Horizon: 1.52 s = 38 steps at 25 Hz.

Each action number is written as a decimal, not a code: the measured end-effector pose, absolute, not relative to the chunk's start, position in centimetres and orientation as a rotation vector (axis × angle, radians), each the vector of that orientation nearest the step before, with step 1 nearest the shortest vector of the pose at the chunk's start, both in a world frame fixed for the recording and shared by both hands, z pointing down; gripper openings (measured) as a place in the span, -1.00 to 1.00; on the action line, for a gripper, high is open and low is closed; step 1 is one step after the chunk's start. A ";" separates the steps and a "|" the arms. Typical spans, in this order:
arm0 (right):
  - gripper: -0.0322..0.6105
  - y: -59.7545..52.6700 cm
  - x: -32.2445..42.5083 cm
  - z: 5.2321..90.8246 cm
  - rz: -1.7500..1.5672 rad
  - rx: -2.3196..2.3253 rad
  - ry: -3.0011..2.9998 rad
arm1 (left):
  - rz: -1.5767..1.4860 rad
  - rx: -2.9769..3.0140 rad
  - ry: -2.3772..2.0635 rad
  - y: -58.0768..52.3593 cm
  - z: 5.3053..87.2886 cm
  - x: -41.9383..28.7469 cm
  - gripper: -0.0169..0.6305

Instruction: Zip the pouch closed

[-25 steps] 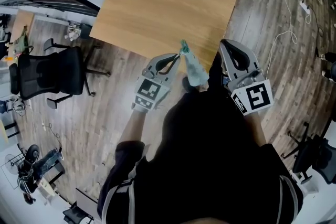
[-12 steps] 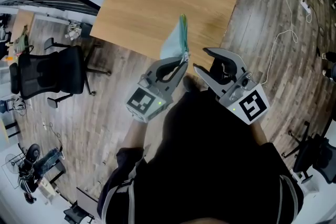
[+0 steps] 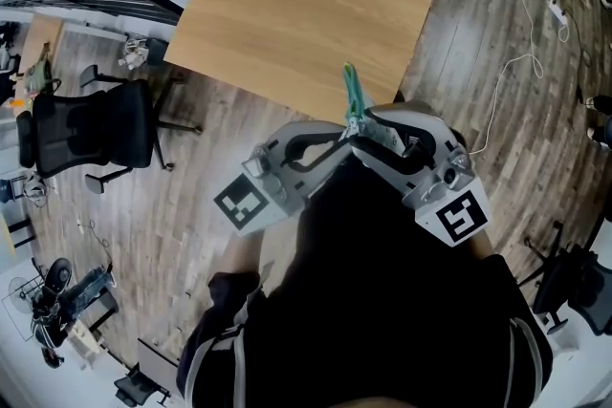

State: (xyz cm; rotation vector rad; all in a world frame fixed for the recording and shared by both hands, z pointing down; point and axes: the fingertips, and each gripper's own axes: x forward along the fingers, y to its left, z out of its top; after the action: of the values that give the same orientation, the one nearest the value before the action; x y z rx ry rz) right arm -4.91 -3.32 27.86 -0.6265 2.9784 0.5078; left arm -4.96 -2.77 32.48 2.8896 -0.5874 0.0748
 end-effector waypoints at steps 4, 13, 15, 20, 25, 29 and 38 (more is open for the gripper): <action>-0.44 -2.2 -4.8 27.5 0.616 -0.609 2.988 | 0.032 2.875 -0.562 -2.6 31.7 -5.0 -0.92; -0.54 -2.0 -5.2 28.3 0.897 -0.716 3.011 | 0.149 2.968 -0.571 -2.4 31.6 -5.2 -0.92; -0.55 -1.9 -5.3 28.6 0.963 -0.735 3.016 | 0.244 3.015 -0.591 -2.3 32.0 -5.1 -0.92; -0.59 -1.9 -5.5 29.9 1.206 -0.761 3.055 | 0.505 3.133 -0.688 -2.5 32.8 -4.7 -0.92; -0.81 -1.7 -5.2 30.2 1.254 -0.777 3.061 | 0.607 3.172 -0.705 -2.2 33.3 -4.3 -0.92; -0.85 -1.5 -4.6 30.2 1.165 -0.764 3.086 | 0.615 3.173 -0.713 -1.8 33.5 -4.0 -0.92; -0.85 -2.7 -2.9 29.3 0.930 -0.915 3.065 | 0.644 3.239 -0.672 -0.7 32.9 -2.9 -0.93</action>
State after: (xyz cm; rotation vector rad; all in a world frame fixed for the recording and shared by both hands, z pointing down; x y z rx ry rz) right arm -2.94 -2.70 29.32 -0.9152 3.0645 0.9296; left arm -2.89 -0.67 32.93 3.2393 -0.6721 0.6444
